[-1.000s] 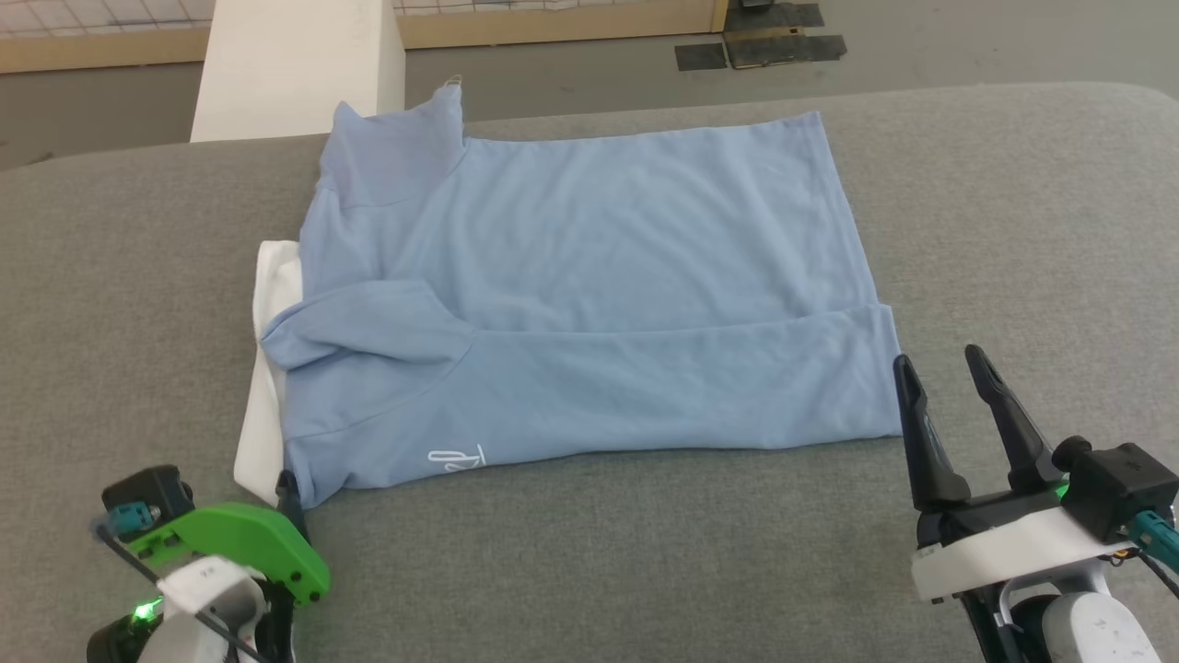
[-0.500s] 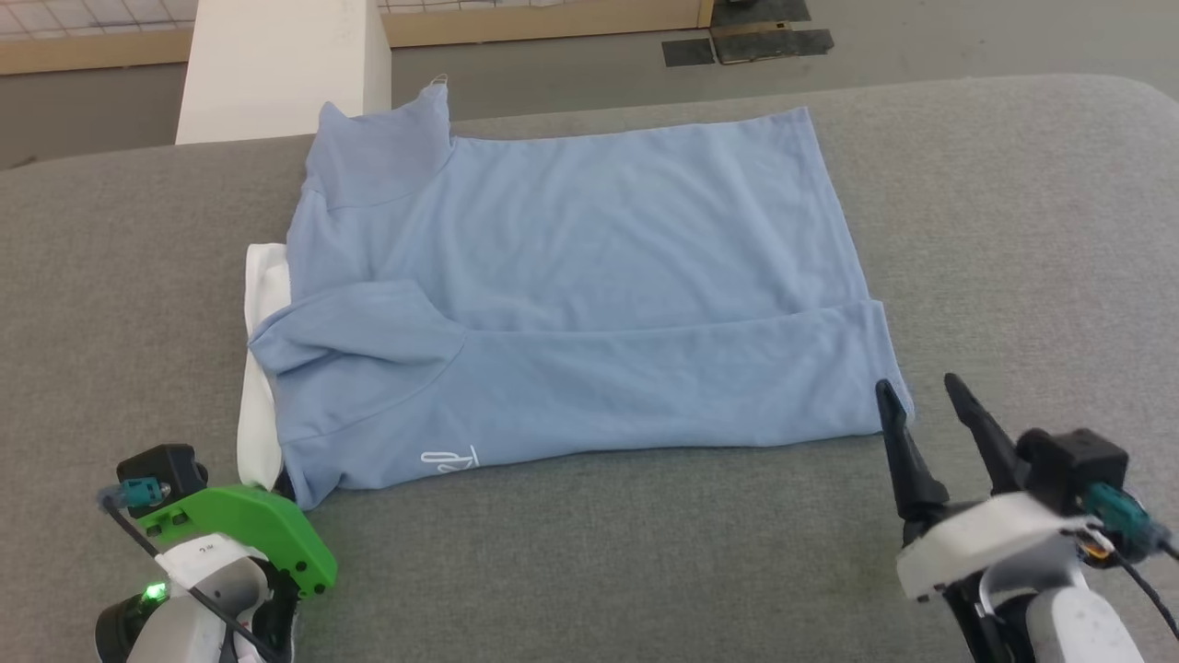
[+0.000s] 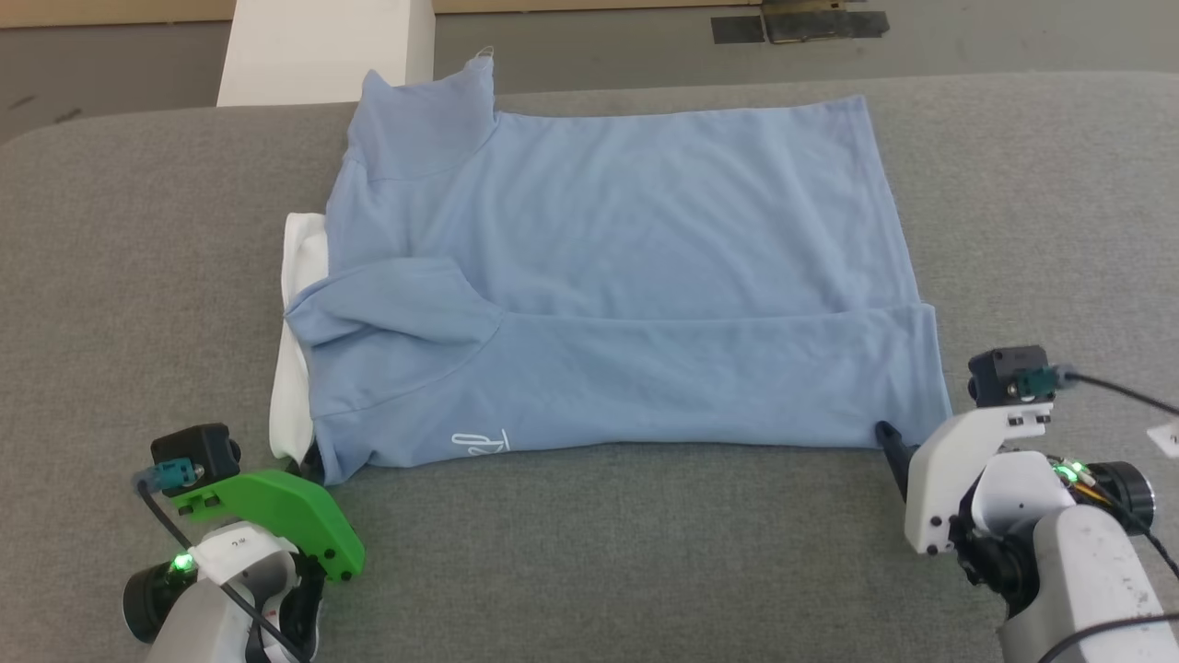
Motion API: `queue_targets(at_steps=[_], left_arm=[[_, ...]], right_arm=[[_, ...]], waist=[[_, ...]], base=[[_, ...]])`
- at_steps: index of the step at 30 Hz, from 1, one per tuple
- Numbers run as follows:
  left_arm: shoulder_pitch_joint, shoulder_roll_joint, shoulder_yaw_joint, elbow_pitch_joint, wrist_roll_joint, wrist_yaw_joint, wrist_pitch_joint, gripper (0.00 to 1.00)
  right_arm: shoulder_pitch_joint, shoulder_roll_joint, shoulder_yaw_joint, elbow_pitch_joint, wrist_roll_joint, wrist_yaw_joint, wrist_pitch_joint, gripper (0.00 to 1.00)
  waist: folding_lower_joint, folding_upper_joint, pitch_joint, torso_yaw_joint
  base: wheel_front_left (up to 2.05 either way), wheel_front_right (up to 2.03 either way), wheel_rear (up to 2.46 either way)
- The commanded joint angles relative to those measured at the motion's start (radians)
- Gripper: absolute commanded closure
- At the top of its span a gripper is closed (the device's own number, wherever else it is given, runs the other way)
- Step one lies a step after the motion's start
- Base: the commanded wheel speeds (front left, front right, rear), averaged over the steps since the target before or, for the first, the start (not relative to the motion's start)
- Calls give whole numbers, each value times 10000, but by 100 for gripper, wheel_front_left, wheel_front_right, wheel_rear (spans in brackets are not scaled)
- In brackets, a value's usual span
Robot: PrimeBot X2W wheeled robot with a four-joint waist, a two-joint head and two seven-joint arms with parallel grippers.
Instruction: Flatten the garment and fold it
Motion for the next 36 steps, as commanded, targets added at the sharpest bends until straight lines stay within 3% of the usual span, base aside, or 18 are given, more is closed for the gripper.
queue_targets(at_steps=[1, 3, 4, 5, 8, 12, 17, 26, 31, 36], left_arm=[[-89, -15, -61, 131, 51, -58, -62, 100], [-128, -13, -84, 146, 77, -90, -159, 100], [-143, -7, -82, 148, 91, -100, -224, 100], [-152, 0, -84, 161, 104, -110, -286, 100], [-170, 49, -82, 173, 211, -120, -562, 100], [-106, 176, -40, 80, 464, -114, -1198, 100], [494, 489, 97, -493, 784, 219, -1555, 100], [2497, 867, 99, -2445, 985, 1211, -440, 100], [3424, 778, -157, -2943, 927, 1553, 229, 100], [3513, 575, -538, -2630, 888, 1455, 381, 100]], right_arm=[[-69, 25, -72, 48, 24, -15, 568, 1], [-77, 26, -157, -93, 133, -15, 1169, 60], [-76, 26, -191, -157, 191, -15, 1410, 77], [-69, 27, -238, -248, 241, -15, 1658, 100], [-21, 28, -310, -579, 387, -15, 1917, 100], [168, 28, -267, -1173, 629, -15, 1275, 100], [927, 29, -442, -2061, 975, -15, 549, 100], [2972, 29, -855, -4048, 1364, -15, 961, 100], [3760, 29, -953, -4100, 1519, -15, 1400, 100], [3700, 29, -796, -3165, 1566, -15, 1212, 100]], waist=[[1, 0, 67, 69], [1, 0, 105, 98], [1, 0, 119, 103], [1, 0, 129, 104], [1, 0, 122, 97], [1, 0, -43, 82], [1, 0, -425, 59], [1, 0, -783, 50], [1, 0, -690, 50], [1, 0, -498, 37]], base=[[0, 0, 0], [0, 0, 0], [0, 0, 0], [0, 0, 0], [0, 0, 0], [0, 0, 0], [0, 0, 0], [0, 0, 0], [0, 0, 0], [0, 0, 0]])
